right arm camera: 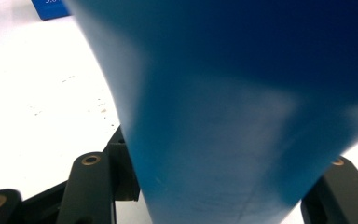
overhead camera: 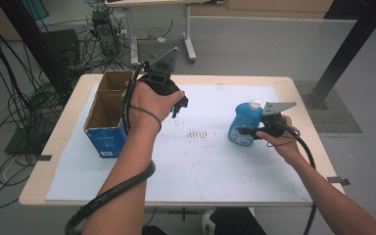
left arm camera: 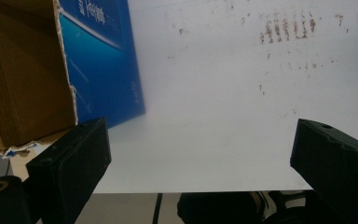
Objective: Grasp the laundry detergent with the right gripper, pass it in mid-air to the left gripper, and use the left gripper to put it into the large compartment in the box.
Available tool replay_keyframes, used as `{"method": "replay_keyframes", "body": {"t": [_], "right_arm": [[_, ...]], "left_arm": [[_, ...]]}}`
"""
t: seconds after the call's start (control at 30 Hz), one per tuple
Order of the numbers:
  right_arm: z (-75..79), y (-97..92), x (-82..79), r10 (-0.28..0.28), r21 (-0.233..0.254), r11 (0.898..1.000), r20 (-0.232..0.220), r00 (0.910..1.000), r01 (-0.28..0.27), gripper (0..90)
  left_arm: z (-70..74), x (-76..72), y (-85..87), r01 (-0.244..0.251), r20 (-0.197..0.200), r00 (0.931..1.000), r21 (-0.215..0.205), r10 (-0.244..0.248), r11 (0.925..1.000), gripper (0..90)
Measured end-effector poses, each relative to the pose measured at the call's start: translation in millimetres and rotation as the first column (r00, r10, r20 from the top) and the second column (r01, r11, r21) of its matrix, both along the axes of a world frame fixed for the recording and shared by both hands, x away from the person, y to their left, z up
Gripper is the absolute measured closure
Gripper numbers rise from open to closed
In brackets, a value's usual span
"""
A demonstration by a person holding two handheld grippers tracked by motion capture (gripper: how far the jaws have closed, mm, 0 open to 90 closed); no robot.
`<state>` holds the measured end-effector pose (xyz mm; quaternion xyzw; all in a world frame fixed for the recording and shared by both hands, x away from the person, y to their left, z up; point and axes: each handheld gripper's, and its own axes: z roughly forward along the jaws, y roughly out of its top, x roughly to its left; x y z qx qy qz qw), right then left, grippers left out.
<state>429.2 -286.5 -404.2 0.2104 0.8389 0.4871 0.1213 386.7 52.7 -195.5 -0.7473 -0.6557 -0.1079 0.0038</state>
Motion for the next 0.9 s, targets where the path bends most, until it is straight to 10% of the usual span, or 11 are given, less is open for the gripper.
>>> {"method": "replay_keyframes", "body": {"t": [0.9], "right_arm": [[-1.0, -0.6, -0.2, 0.004, 0.007, 1.000, 0.008, 1.0000, -0.004, 41.9]], "left_arm": [[0.9, 0.1, -2.0, 0.004, 0.001, 1.0000, 0.000, -0.004, 1.0000, 5.4]]}}
